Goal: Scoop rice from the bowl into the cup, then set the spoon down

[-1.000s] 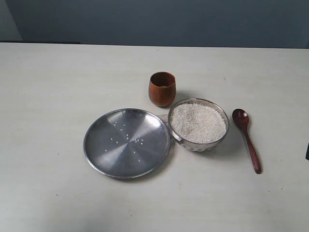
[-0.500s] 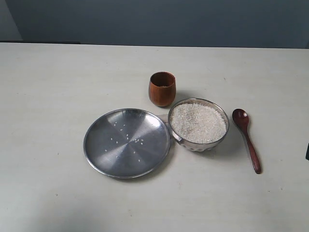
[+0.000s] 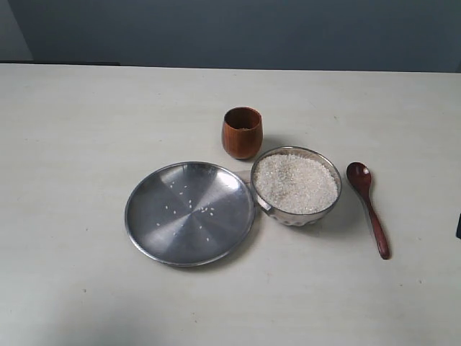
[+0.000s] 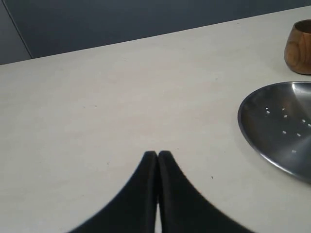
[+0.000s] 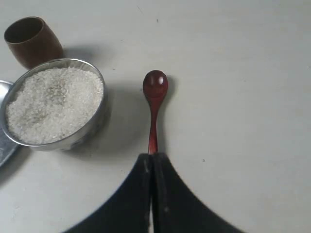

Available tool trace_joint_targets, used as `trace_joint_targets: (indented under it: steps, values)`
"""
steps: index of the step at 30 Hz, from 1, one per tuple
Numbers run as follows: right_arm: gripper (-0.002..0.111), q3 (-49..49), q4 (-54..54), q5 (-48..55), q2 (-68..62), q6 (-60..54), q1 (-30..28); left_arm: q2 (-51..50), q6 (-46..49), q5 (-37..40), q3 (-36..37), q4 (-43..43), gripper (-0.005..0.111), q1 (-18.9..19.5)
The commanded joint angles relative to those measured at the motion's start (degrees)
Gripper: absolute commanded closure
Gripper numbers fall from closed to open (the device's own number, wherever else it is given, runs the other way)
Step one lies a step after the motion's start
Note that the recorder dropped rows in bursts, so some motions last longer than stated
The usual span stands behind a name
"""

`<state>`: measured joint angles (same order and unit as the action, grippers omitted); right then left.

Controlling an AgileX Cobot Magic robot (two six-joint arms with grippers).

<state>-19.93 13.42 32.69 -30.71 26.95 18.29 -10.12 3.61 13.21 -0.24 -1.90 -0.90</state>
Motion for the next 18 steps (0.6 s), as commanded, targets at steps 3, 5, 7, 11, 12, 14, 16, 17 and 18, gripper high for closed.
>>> trace_joint_targets:
  steps: [3, 5, 7, 11, 12, 14, 16, 17, 18]
  values:
    - [0.108, 0.3, 0.1, 0.0, 0.4, 0.0, -0.3, 0.4, 0.0, 0.1, 0.2, -2.0, 0.106, -0.4]
    - [0.108, 0.3, 0.1, 0.0, 0.4, 0.0, -0.3, 0.4, 0.0, 0.1, 0.2, -2.0, 0.106, -0.4]
    - [0.108, 0.3, 0.1, 0.0, 0.4, 0.0, -0.3, 0.4, 0.0, 0.2, 0.2, -2.0, 0.106, -0.4]
    - [0.108, 0.3, 0.2, 0.0, 0.4, 0.0, -0.3, 2.1, 0.0, 1.1, 0.2, -2.3, 0.106, -0.4]
    - [0.108, 0.3, 0.2, 0.0, 0.4, 0.0, -0.3, 2.8, 0.0, 1.3, 0.2, -2.3, 0.106, -0.4]
    - [0.108, 0.3, 0.2, 0.0, 0.4, 0.0, -0.3, 3.9, 0.0, 1.3, 0.2, -2.3, 0.106, -0.4]
    - [0.108, 0.3, 0.2, 0.0, 0.4, 0.0, -0.3, 4.8, 0.0, 1.3, 0.2, -2.3, 0.106, -0.4]
    - [0.108, 0.3, 0.2, 0.0, 0.4, 0.0, -0.3, 5.4, 0.0, 1.5, 0.2, -2.3, 0.106, -0.4]
    - [0.108, 0.3, 0.2, 0.0, 0.4, 0.0, -0.3, 6.0, 0.0, 1.9, 0.2, -2.3, 0.106, -0.4]
